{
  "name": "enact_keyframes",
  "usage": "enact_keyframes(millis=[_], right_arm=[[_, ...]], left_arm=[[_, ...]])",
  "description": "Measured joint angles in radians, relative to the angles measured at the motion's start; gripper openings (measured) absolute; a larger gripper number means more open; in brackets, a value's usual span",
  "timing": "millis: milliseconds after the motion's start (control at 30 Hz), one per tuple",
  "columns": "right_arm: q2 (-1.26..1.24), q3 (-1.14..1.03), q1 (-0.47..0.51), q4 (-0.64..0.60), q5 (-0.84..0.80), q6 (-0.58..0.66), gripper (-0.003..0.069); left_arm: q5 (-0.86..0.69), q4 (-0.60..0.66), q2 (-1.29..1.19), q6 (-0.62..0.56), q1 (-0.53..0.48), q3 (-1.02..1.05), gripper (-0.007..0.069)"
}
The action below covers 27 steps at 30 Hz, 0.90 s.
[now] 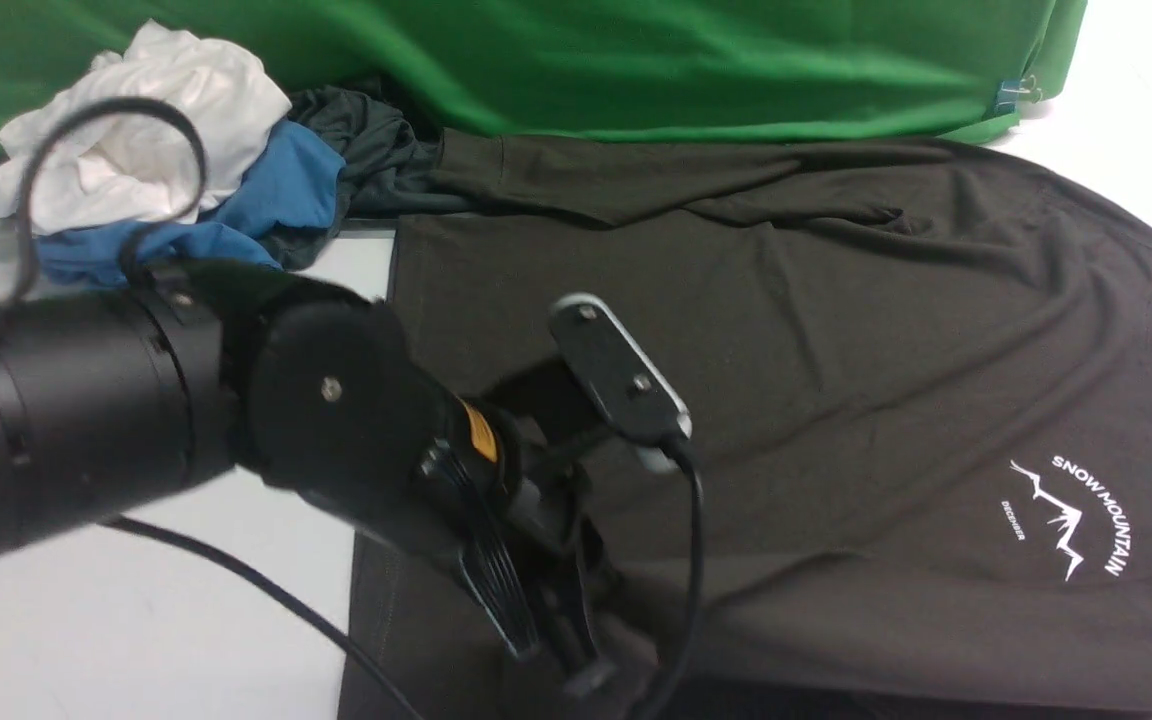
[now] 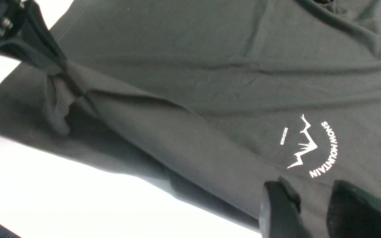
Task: Fold a long-sleeved shirt on a white desktop.
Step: 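Fold the left side of the black T-shirt inward over its body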
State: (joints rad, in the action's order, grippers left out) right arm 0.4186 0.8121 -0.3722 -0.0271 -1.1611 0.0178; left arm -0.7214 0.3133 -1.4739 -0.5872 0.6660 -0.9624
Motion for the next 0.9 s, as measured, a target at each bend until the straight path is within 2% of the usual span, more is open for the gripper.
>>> enact_keyframes(millis=[267, 367, 467, 600, 667, 700, 800, 900], right_arm=[[0.000, 0.000, 0.000, -0.001, 0.009, 0.000, 0.0242], [0.000, 0.000, 0.000, -0.017, 0.012, 0.000, 0.0242], [0.000, 0.000, 0.000, -0.034, 0.015, 0.000, 0.0242], [0.000, 0.000, 0.000, -0.058, 0.015, 0.000, 0.0242], [0.000, 0.000, 0.000, -0.064, 0.015, 0.000, 0.0242], [0.000, 0.000, 0.000, -0.065, 0.015, 0.000, 0.0242], [0.000, 0.000, 0.000, -0.068, 0.015, 0.000, 0.0242], [0.000, 0.000, 0.000, -0.070, 0.015, 0.000, 0.0242]], left_arm=[[0.014, 0.000, -0.067, -0.003, -0.060, -0.008, 0.0026], [0.031, -0.002, -0.102, -0.003, -0.092, -0.008, 0.0049], [0.056, -0.005, -0.127, -0.003, -0.124, -0.008, 0.0109], [0.121, -0.017, -0.140, -0.003, -0.170, -0.008, 0.0289], [0.191, -0.060, -0.140, -0.002, -0.193, -0.008, 0.0402], [0.206, -0.078, -0.140, 0.007, -0.199, -0.009, 0.0430], [0.192, -0.123, -0.134, 0.112, -0.210, -0.024, 0.0465], [0.118, -0.126, -0.103, 0.168, -0.198, -0.037, 0.0402]])
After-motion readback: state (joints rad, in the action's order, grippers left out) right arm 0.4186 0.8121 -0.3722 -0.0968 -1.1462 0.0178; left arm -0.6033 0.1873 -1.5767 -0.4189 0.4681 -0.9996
